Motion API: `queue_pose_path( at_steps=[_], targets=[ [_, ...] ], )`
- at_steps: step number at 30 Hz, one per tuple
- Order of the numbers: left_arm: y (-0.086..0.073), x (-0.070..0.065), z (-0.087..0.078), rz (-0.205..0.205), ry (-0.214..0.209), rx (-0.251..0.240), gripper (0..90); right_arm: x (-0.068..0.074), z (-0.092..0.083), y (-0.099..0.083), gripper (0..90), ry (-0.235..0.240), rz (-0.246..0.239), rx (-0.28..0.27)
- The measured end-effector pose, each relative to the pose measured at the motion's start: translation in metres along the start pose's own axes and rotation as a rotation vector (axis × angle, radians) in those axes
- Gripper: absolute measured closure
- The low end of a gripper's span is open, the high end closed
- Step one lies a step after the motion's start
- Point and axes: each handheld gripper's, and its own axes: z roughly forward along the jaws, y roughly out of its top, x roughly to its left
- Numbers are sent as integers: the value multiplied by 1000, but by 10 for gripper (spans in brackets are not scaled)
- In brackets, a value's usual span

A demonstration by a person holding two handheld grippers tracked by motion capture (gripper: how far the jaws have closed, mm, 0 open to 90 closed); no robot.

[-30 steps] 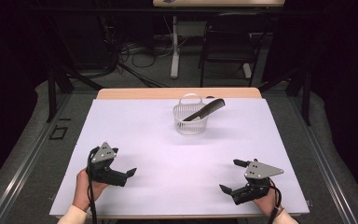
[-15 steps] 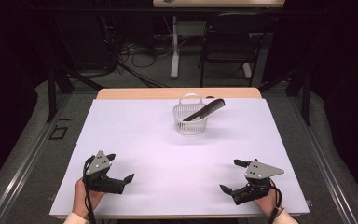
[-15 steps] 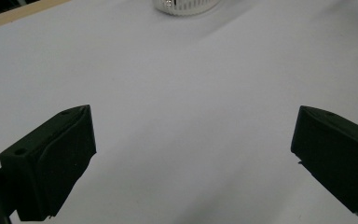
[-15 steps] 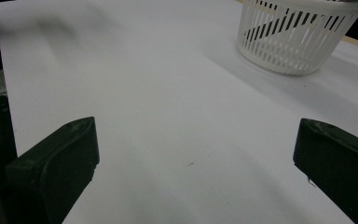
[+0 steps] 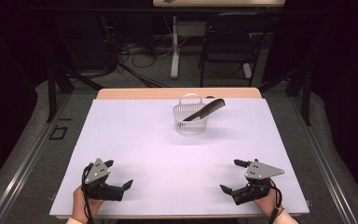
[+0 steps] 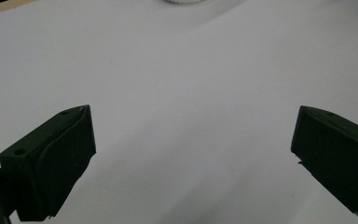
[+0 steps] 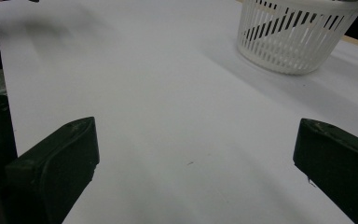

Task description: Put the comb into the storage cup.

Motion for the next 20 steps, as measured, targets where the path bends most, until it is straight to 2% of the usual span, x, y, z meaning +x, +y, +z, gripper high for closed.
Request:
queue_pose_path(
  at_steps=[1, 4, 10, 20],
  targets=[
    [-1, 0, 0, 8, 7, 9, 0, 0, 0, 0, 0, 1, 2, 2],
    [-5, 1, -1, -13, 0, 5, 0, 1, 1, 0, 0, 3, 2, 1],
    [-9, -2, -2, -8, 5, 20, 0, 1, 1, 0, 0, 2, -2, 1],
    [-9, 2, -4, -24, 1, 4, 0, 1, 1, 0, 0, 6, -6, -2]
  ],
)
